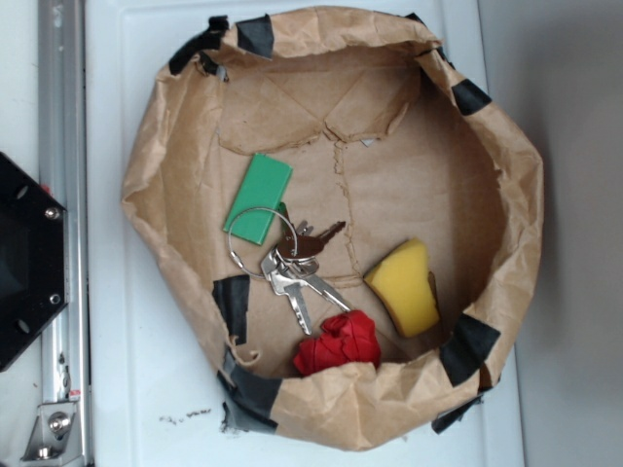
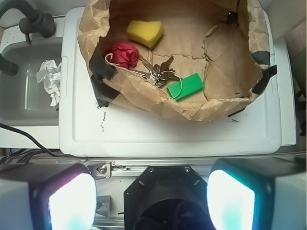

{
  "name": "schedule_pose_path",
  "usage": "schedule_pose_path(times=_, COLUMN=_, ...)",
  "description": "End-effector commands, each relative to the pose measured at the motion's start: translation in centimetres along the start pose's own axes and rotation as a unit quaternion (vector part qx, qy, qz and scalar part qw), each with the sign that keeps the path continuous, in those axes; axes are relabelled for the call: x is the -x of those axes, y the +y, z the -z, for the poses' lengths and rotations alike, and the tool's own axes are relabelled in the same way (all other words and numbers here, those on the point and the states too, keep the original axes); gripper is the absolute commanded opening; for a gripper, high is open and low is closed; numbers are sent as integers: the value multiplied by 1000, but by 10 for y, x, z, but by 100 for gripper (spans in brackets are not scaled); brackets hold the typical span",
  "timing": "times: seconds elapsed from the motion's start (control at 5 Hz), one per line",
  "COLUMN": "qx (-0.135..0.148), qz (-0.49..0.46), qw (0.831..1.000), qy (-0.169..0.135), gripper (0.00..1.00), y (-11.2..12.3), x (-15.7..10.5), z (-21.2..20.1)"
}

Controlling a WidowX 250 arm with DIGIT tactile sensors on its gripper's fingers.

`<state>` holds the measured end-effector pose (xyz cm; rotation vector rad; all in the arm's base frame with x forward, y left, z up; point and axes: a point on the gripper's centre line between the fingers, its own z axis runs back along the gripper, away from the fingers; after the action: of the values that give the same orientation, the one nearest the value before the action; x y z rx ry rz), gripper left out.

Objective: Grab the silver keys.

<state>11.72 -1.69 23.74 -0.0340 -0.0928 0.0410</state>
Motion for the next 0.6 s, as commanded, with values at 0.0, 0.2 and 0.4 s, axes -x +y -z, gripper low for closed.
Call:
schedule_pose_path(times=0.0, qx=-9, qz=-17, qw=1000, qy=-9, gripper=100, y=7, x=-50, z=6)
schedule_pose_path(times=0.2, qx=-28, qz=11, qw=999, qy=-22, gripper=100, y=16, x=-61, z=12)
schedule_pose_path(times=0.4, qx=-37, qz=61, qw=997, qy=-28, gripper=100, y=22, x=-70, z=19)
